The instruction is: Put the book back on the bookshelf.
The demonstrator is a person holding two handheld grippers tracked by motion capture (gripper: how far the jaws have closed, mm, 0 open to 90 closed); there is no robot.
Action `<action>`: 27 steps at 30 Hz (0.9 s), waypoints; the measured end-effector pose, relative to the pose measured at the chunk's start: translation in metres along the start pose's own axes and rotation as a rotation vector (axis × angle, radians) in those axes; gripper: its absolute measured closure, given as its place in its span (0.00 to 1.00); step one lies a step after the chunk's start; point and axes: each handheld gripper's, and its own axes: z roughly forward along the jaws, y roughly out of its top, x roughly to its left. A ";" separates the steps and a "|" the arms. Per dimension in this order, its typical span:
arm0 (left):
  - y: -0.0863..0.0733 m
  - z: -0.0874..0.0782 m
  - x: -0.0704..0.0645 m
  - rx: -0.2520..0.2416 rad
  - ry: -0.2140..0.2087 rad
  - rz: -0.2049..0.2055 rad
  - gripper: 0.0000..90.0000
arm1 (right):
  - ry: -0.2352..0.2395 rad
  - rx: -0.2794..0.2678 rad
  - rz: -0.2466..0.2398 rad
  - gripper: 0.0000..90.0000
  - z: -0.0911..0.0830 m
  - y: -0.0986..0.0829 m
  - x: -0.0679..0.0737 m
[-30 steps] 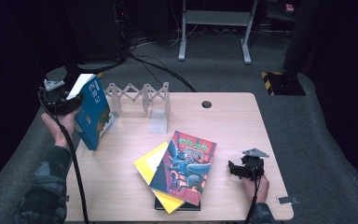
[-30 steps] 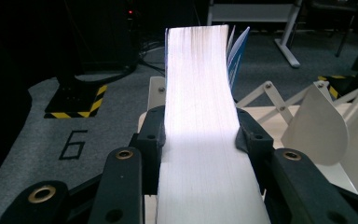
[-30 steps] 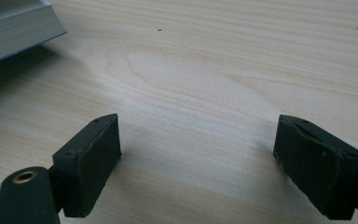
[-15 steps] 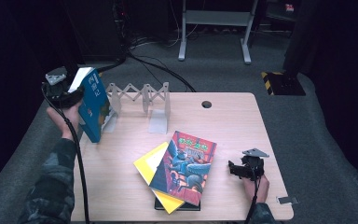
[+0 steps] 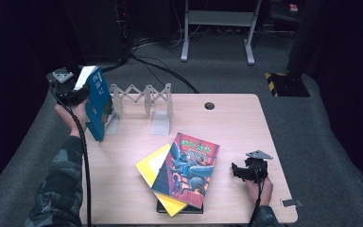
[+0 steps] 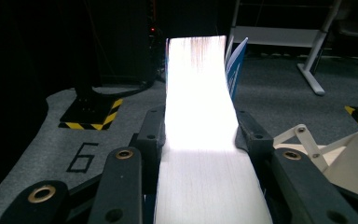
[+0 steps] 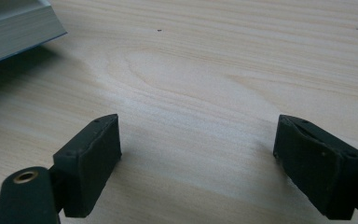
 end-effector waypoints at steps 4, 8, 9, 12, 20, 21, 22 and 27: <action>-0.003 0.005 0.001 -0.006 0.014 -0.026 0.68 | 0.000 0.001 0.000 0.16 0.000 0.000 0.000; -0.007 0.011 0.001 -0.021 0.027 -0.034 0.68 | 0.000 0.000 0.000 0.16 0.000 0.000 0.000; -0.008 0.011 0.001 -0.025 0.028 -0.040 0.68 | 0.000 0.000 0.000 0.16 0.000 0.000 0.000; -0.010 0.014 0.002 -0.022 0.027 -0.054 0.68 | -0.001 0.000 0.000 0.16 0.000 0.000 0.000; -0.012 0.018 0.002 -0.032 0.029 -0.065 0.68 | -0.001 0.001 0.001 0.16 0.000 0.000 0.000; -0.012 0.018 0.002 -0.032 0.029 -0.065 0.68 | -0.001 0.001 0.001 0.16 0.000 0.000 0.000; -0.012 0.018 0.002 -0.033 0.038 -0.063 0.67 | -0.001 0.000 0.000 0.16 0.000 0.000 0.000; -0.013 0.017 0.005 -0.014 0.062 -0.039 0.67 | -0.001 0.001 0.001 0.16 0.000 0.000 0.000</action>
